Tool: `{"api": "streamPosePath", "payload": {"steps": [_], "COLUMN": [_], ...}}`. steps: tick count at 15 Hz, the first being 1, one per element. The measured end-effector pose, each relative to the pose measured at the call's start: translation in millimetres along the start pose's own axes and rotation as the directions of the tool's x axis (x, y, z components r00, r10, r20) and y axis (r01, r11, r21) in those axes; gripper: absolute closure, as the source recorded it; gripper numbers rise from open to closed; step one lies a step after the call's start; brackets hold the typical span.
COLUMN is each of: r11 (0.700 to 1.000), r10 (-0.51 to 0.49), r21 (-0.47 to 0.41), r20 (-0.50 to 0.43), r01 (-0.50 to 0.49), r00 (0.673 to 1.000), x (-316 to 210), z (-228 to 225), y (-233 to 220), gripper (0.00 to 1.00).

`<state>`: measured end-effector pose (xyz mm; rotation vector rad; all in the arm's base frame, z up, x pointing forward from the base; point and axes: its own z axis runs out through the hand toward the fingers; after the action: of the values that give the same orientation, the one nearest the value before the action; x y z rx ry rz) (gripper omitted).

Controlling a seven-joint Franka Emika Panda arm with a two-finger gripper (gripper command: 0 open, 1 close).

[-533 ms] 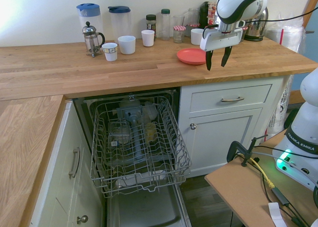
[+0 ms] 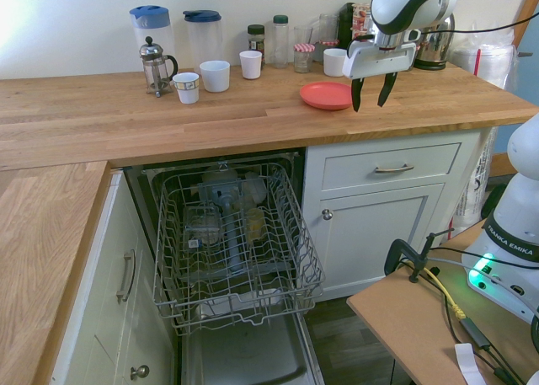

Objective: Put the plate in the dishwasher

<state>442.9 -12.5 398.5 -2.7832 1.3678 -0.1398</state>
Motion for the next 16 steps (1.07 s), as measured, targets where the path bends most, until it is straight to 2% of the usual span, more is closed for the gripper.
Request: {"api": "streamPosePath", "payload": {"steps": [4,9,16], "r11": [0.994,0.980,0.967], "r10": [0.095,0.149,0.208], "r21": [0.061,0.118,0.114], "r20": [0.014,0.087,0.167], "r01": [-0.096,-0.159,-0.228], "r00": [0.995,0.985,0.964], "x": [61.2,127.9,173.3], "z": [-13.0,4.0,39.7], "y": [-1.5,-24.2,-39.5], "gripper": [0.00,0.00,0.00]}}
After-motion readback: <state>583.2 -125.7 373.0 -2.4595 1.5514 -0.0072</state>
